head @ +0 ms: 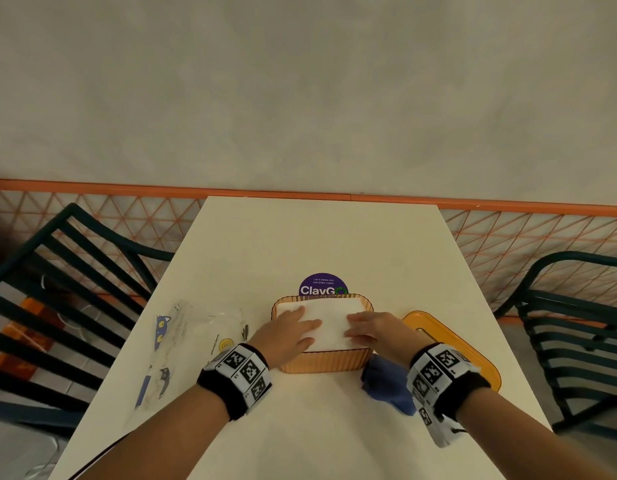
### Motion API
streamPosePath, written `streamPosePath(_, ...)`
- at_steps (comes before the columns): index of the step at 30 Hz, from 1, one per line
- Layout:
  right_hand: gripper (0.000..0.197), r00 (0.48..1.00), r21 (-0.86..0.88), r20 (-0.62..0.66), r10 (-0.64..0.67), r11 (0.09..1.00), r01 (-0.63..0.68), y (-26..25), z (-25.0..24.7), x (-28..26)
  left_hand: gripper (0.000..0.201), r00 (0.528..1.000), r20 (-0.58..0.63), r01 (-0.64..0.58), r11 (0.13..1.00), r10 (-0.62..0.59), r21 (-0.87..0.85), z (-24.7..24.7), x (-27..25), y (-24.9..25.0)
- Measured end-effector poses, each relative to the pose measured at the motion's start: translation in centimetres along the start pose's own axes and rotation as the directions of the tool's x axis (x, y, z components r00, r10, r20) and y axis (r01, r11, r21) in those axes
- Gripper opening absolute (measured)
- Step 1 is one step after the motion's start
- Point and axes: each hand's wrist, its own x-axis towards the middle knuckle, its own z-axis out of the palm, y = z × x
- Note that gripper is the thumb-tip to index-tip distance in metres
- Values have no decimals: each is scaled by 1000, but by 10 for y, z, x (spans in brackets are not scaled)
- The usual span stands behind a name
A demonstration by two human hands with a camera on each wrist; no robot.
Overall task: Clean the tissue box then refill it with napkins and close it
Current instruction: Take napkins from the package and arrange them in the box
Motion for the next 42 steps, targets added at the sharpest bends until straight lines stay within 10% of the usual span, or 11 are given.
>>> streamPosePath(12,35,997,-38,-71,17,999,-20,-5,9,-3,53,979,-199,51,999,-49,6,0,18,18)
streamPosePath(18,50,913,29,-206,352,935,-354,-7,12,9,84,940,-219,280,958,-261,59,-5,30,14)
streamPosePath(25,77,872,106,-183,454,891,-442,-10,7,22,86,918,-248,328,944,-310,35,-6,29,8)
streamPosePath(42,14,768,563,-326,552,766,-311,2,11,30,73,981,-168,81,993,-95,-87,-13,39,13)
